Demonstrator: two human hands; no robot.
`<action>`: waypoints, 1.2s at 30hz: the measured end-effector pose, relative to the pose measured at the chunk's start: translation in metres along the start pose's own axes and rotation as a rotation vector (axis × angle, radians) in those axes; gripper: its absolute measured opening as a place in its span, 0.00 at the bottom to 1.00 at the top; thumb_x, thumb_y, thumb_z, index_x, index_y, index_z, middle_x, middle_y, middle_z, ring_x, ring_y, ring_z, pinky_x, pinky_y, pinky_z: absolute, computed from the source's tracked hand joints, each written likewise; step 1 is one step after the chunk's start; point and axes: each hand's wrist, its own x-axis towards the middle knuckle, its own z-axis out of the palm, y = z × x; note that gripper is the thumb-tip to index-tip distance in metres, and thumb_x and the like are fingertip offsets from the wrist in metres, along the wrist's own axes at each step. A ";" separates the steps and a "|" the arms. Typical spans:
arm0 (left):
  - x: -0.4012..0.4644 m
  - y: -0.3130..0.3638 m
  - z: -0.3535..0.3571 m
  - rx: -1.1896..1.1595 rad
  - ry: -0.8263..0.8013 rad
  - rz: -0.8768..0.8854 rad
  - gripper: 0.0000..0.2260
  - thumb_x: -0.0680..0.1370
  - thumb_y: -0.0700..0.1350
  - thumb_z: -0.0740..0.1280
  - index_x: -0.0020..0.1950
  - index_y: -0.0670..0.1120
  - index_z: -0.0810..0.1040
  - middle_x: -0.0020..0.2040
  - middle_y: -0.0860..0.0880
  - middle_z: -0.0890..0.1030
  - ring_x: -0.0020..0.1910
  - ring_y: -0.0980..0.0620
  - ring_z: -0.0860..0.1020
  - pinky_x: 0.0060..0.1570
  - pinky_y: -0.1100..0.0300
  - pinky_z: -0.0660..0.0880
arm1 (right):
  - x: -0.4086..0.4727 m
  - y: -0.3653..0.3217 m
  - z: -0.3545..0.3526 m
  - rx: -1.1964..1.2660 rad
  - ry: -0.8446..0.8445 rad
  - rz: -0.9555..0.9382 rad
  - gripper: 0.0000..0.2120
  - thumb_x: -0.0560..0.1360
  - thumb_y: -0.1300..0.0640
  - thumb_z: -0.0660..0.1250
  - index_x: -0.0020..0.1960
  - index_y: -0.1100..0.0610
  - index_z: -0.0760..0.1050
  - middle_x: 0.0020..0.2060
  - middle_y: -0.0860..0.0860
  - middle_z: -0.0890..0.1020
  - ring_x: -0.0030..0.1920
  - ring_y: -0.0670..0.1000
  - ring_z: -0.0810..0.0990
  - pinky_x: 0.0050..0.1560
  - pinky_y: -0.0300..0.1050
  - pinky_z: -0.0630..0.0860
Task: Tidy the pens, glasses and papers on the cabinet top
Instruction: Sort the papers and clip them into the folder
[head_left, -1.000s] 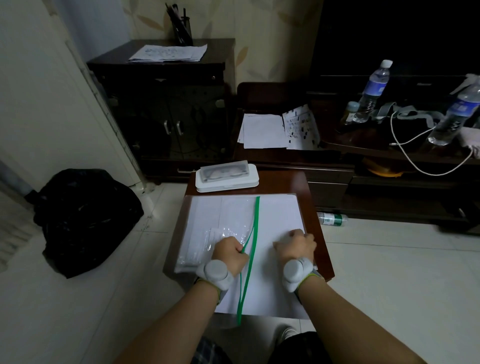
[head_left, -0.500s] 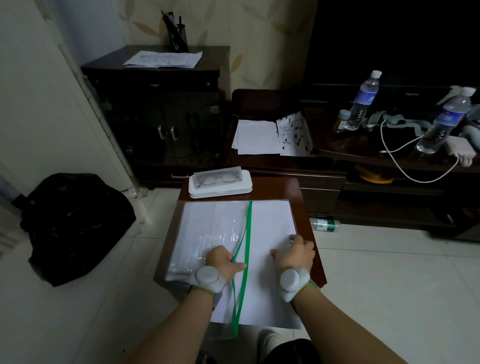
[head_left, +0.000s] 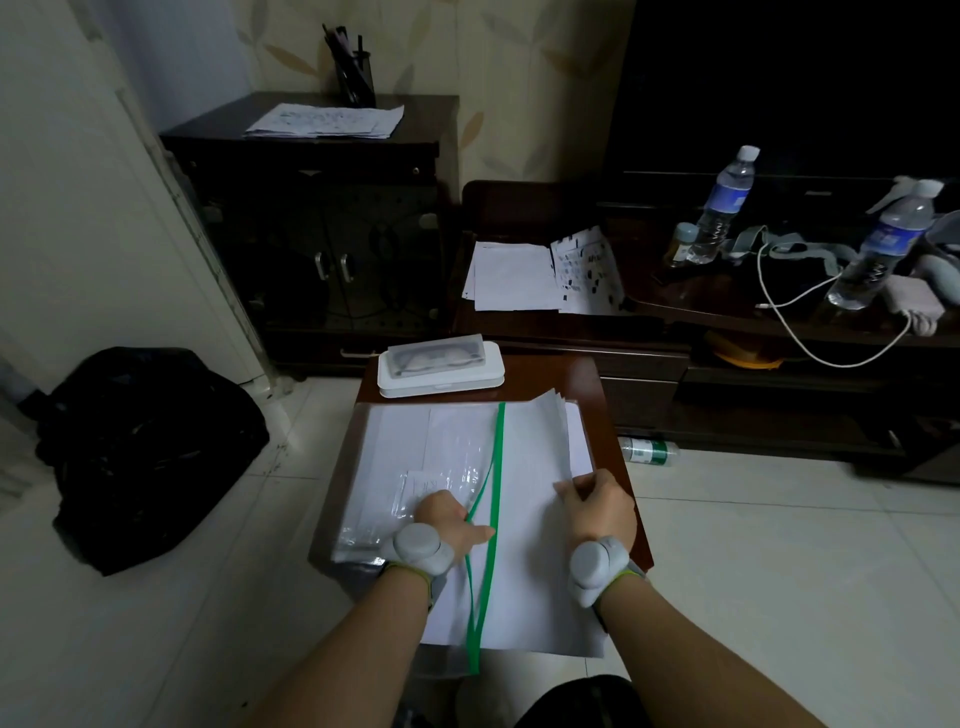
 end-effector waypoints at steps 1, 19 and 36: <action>0.000 0.000 -0.001 0.000 -0.002 -0.004 0.20 0.70 0.46 0.75 0.32 0.48 0.62 0.32 0.53 0.66 0.39 0.51 0.70 0.40 0.63 0.65 | 0.000 -0.001 0.000 -0.012 0.000 0.012 0.08 0.74 0.51 0.68 0.42 0.55 0.73 0.44 0.56 0.82 0.47 0.59 0.79 0.43 0.46 0.73; -0.007 -0.001 -0.001 -0.078 0.105 0.058 0.17 0.72 0.37 0.67 0.31 0.49 0.62 0.34 0.49 0.70 0.38 0.51 0.69 0.38 0.64 0.66 | 0.007 0.002 -0.002 -0.007 -0.221 0.036 0.14 0.78 0.52 0.61 0.55 0.61 0.78 0.56 0.61 0.79 0.57 0.63 0.76 0.55 0.50 0.73; -0.013 -0.012 -0.036 0.111 0.343 0.136 0.11 0.74 0.29 0.57 0.56 0.36 0.69 0.48 0.37 0.77 0.46 0.38 0.77 0.37 0.57 0.68 | 0.029 0.023 -0.056 -0.058 -0.211 0.156 0.15 0.80 0.56 0.59 0.60 0.64 0.76 0.60 0.62 0.78 0.62 0.61 0.75 0.58 0.45 0.70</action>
